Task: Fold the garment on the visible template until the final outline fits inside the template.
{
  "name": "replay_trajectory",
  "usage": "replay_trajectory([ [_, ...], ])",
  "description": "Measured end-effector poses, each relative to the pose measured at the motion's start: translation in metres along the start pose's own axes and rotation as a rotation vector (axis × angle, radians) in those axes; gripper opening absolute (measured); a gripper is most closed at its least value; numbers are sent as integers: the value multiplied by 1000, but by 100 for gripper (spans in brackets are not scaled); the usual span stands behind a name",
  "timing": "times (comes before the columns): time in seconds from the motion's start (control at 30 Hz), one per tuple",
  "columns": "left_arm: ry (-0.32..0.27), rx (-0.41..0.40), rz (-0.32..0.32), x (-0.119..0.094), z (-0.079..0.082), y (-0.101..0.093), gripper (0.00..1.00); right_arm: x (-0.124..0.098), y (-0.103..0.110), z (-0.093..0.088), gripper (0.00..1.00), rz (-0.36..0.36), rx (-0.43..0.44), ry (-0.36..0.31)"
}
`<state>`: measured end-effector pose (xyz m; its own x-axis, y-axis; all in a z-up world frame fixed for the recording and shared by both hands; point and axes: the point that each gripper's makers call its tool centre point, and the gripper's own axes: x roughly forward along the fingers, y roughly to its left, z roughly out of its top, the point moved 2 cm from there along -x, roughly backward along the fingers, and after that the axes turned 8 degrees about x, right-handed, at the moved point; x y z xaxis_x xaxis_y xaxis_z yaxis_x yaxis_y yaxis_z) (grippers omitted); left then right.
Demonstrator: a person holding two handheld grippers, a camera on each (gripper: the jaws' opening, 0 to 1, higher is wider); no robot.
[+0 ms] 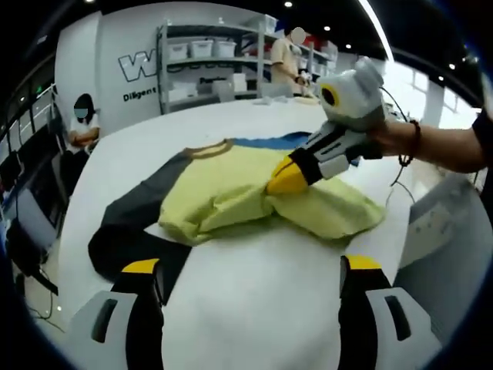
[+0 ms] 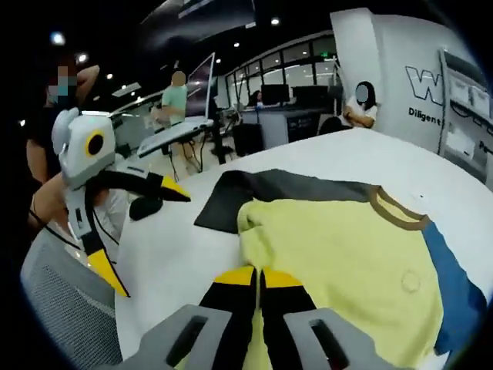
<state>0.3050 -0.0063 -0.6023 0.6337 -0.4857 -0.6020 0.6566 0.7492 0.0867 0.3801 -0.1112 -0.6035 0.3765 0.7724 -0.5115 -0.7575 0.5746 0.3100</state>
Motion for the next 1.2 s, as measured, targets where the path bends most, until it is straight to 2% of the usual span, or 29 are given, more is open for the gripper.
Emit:
replay_trajectory([
  [0.07,5,8,-4,2,0,0,90,-3,-9,8,0,-5,32,-27],
  [0.33,29,15,-8,12,-2,4,86,-1,-45,28,0,-21,166,-64],
  [0.47,31,-27,-19,18,0,8,78,2,-58,29,0,-34,205,-63],
  [0.67,24,-39,-31,29,7,8,70,7,-80,21,0,-51,266,-48],
  [0.77,22,-71,-47,38,11,8,63,9,-92,14,0,-73,265,-29],
  [0.87,18,-72,-61,45,15,7,60,11,-100,9,0,-94,247,-22],
  [1.03,30,-70,-66,60,20,6,55,13,-111,1,0,-133,164,8],
  [1.07,17,-100,-68,63,23,6,54,13,-112,-1,0,-138,141,16],
  [1.2,-12,-138,-75,72,32,5,50,15,-115,-7,0,-154,104,41],
])
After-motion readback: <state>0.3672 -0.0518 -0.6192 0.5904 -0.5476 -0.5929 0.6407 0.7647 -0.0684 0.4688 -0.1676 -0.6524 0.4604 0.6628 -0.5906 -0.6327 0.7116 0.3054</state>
